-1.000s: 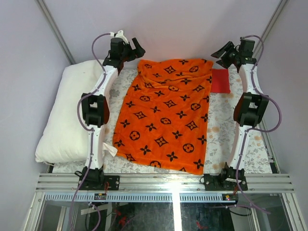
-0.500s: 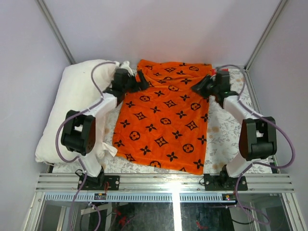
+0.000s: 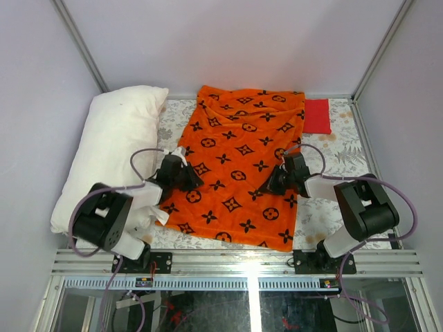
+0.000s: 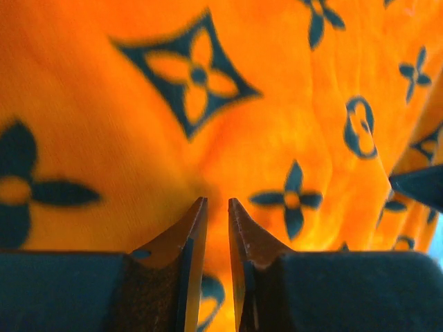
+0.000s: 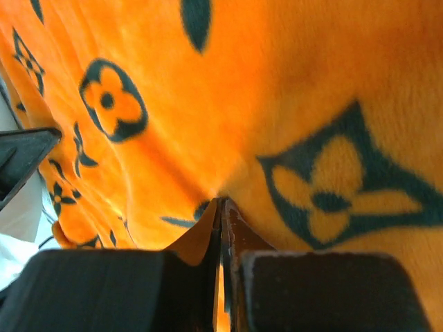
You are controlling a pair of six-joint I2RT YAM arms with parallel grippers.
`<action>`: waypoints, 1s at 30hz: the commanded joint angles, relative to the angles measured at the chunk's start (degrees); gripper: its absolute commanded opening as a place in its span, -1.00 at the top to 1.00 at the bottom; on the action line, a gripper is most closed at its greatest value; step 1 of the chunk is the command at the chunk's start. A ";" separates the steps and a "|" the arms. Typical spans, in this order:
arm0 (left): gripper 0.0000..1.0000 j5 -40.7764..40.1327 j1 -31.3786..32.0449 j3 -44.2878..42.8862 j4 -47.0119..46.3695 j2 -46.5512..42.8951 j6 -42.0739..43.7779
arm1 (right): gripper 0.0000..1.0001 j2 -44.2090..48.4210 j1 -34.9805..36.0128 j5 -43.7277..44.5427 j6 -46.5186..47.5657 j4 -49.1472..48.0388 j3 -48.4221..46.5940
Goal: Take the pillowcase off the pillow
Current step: Fold the pillowcase.
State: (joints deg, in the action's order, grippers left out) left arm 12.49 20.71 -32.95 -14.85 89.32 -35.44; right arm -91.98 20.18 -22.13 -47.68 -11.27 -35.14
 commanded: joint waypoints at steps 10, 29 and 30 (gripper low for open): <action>0.79 -12.93 20.37 29.71 -1.19 -21.26 -25.18 | 1.00 11.96 1.78 -0.41 2.34 9.44 16.83; -0.66 -25.64 8.92 -41.71 26.28 11.99 14.35 | -0.10 -11.66 -2.74 16.09 16.56 28.70 -41.59; -0.65 -28.92 8.80 -46.17 28.12 16.34 15.92 | -0.04 -13.79 -3.13 18.06 16.38 28.34 -43.46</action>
State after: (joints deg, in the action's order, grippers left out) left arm -10.39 30.15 -66.57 7.27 92.95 -30.87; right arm -97.27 18.50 -8.47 -33.98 12.49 -70.43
